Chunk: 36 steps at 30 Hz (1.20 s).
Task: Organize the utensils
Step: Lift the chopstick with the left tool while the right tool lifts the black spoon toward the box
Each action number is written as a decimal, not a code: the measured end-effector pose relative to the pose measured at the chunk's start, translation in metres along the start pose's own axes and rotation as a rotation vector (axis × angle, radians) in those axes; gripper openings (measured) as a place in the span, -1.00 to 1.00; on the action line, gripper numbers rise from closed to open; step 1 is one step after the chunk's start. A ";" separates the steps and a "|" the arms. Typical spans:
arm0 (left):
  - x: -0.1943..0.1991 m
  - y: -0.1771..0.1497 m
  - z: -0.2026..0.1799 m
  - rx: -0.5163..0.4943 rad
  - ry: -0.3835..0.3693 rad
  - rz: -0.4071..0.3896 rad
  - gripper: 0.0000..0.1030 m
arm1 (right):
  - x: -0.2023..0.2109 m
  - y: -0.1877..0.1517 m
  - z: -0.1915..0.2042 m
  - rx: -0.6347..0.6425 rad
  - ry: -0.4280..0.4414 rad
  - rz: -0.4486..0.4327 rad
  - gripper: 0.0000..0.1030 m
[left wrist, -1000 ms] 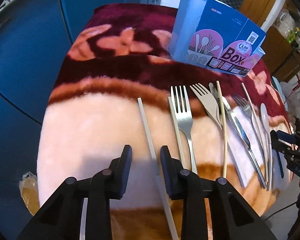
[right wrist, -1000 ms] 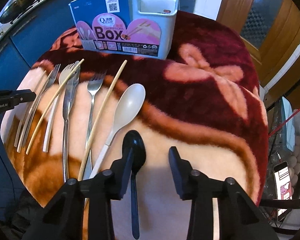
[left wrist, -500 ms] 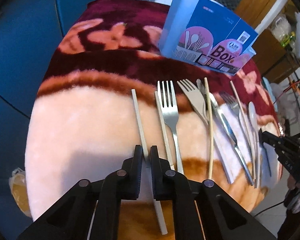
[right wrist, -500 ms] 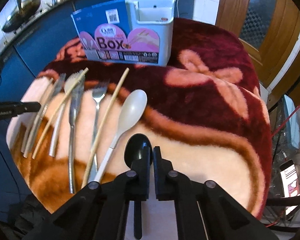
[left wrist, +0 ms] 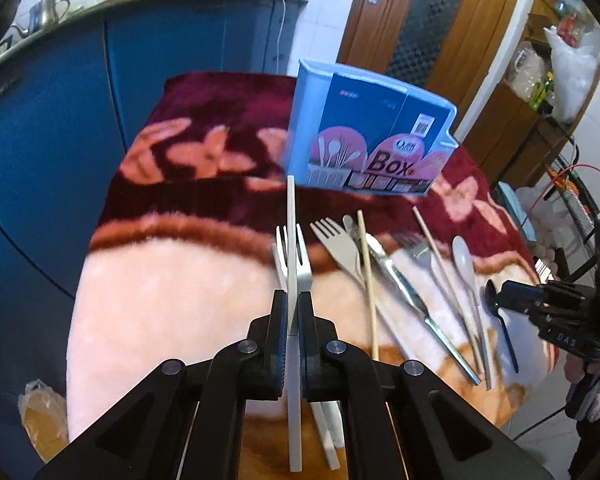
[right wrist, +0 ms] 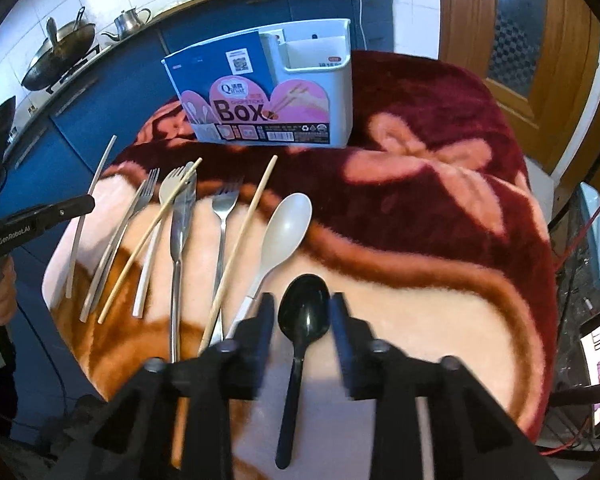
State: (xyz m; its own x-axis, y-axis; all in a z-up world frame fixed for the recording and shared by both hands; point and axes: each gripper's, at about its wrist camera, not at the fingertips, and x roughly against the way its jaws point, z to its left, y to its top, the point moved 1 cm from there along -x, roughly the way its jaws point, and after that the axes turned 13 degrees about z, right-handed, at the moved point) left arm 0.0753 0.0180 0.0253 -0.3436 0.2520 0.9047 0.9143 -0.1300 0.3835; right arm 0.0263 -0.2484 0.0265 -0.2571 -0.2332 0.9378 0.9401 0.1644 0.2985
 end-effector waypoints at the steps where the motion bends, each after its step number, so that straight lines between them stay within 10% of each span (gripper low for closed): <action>1: 0.001 0.000 0.000 0.002 -0.005 -0.006 -0.91 | -0.001 0.001 -0.001 -0.003 0.000 0.005 -0.33; 13: 0.007 -0.001 -0.004 -0.002 -0.018 -0.067 -0.91 | -0.023 0.010 0.007 0.031 -0.127 0.091 -0.33; 19: 0.014 0.002 -0.011 -0.024 -0.006 -0.118 -0.91 | -0.017 0.008 0.009 0.043 -0.142 0.053 -0.89; 36: 0.047 0.025 -0.041 -0.084 -0.012 -0.336 -0.91 | 0.040 -0.004 -0.016 -0.119 0.043 -0.329 -0.94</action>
State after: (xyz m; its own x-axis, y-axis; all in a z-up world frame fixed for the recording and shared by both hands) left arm 0.0729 -0.0128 0.0855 -0.6193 0.3056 0.7232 0.7296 -0.1163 0.6739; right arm 0.0156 -0.2741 0.0596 -0.5431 -0.2958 0.7859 0.8287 -0.0383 0.5583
